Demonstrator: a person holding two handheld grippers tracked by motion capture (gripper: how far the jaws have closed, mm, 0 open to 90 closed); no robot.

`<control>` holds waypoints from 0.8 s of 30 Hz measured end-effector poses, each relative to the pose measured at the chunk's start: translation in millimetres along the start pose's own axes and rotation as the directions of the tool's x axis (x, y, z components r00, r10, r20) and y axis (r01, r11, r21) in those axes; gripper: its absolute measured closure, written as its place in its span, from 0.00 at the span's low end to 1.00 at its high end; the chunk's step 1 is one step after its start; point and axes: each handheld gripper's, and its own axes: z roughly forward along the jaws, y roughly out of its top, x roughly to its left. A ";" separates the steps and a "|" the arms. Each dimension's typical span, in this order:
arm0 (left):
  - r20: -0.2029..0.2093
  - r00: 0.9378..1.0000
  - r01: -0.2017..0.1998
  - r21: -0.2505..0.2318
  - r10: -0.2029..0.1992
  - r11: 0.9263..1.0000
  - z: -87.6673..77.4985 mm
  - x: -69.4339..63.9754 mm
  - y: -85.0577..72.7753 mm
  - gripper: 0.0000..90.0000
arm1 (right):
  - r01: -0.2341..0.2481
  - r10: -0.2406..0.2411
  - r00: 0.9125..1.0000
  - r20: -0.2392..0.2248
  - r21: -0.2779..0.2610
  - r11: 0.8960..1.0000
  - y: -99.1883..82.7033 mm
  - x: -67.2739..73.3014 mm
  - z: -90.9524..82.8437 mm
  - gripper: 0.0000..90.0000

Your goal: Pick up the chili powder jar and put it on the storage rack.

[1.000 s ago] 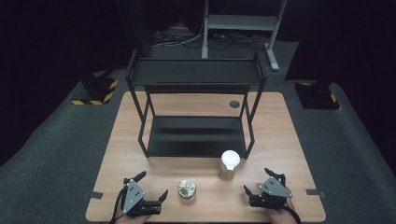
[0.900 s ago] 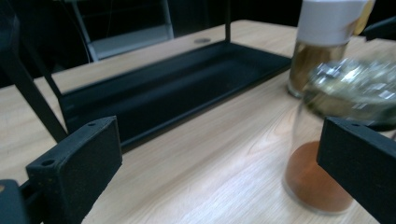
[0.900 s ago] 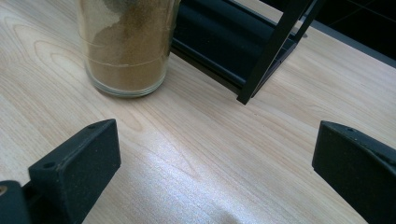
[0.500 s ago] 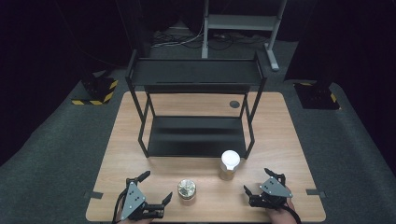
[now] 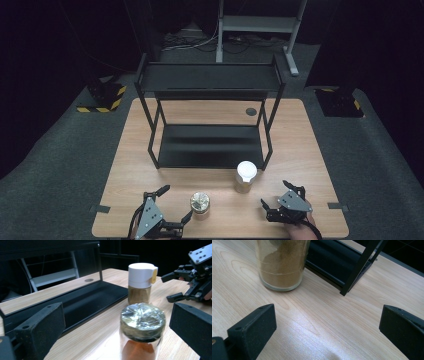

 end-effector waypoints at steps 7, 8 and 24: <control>0.035 0.999 -0.001 0.000 0.001 1.000 8.5 -4.7 -0.6 0.00 | 0.001 -0.001 1.000 -0.001 0.001 1.000 0.3 -0.1 0.1 0.00; 0.038 0.999 -0.001 0.000 0.001 1.000 9.5 -5.2 -0.7 0.00 | 0.001 -0.001 1.000 -0.001 0.001 1.000 0.2 -0.1 0.1 0.00; 0.074 0.997 -0.002 0.023 0.001 1.000 28.2 -13.2 -4.7 0.00 | 0.002 -0.002 1.000 -0.004 0.000 1.000 0.1 -0.5 0.0 0.00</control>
